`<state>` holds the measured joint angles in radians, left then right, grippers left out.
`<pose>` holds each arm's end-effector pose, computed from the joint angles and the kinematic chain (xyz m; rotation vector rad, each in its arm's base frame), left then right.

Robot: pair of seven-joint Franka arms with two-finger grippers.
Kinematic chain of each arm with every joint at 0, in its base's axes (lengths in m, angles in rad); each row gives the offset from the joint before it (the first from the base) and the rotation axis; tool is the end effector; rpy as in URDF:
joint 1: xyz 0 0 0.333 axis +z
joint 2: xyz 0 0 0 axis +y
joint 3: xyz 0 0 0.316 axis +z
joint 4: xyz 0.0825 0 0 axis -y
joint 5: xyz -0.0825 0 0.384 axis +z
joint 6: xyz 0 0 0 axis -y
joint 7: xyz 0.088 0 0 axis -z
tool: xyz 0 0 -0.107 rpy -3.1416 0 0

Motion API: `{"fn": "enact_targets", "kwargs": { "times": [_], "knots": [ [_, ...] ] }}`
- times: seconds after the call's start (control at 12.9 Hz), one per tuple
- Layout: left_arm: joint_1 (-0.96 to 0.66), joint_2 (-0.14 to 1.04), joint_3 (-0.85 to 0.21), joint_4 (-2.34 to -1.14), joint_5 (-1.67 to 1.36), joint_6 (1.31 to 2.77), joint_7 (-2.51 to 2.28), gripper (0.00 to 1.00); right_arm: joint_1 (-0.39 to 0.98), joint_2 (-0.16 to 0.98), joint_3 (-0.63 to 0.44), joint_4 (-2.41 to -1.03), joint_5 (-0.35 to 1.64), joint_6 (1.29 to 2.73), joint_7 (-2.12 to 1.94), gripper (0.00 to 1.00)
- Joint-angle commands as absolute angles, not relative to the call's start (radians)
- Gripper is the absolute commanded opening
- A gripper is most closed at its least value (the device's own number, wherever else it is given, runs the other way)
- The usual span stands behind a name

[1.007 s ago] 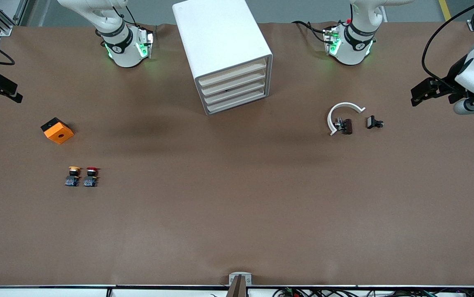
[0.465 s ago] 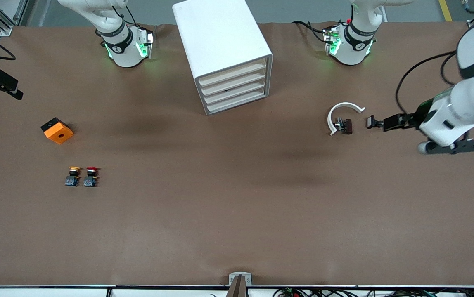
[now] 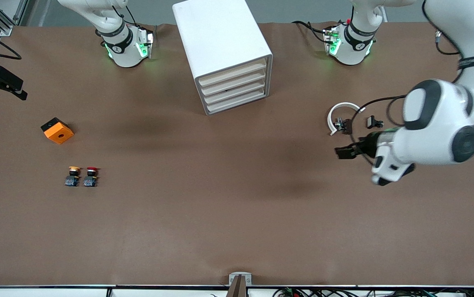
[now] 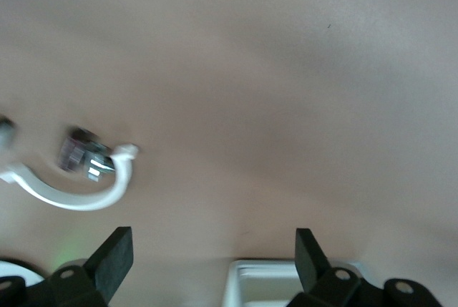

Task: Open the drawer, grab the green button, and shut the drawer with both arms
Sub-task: 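Reach the left gripper to the cabinet's drawer handle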

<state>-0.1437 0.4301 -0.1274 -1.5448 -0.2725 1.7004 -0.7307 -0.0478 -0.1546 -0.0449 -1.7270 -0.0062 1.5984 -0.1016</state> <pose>0.6216 -0.1884 0.3903 2.8315 0.7785 -0.5804 0.5054 -0.0495 0.6351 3.1395 0.0148 0.0405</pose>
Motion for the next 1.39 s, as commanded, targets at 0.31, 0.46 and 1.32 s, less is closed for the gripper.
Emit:
{"fn": "enact_targets", "kwargs": {
  "times": [0.31, 0.46, 1.32],
  "knots": [
    [-0.406, 0.668, -0.124, -1.401, -0.296, 1.795, -1.361, 1.0, -0.044, -0.184, -0.041, -1.753, -0.02, 1.614, -0.101, 1.0],
    [-0.466, 0.719, -0.123, -1.375, -0.298, 1.819, -1.529, 1.0, -0.044, -0.186, -0.041, -1.752, -0.02, 1.618, -0.101, 1.0],
    [-0.534, 0.84, -0.13, -1.424, -0.74, 1.683, -2.06, 1.0, -0.025, -0.195, -0.037, -1.72, -0.02, 1.589, -0.1, 1.0]
  ]
}}
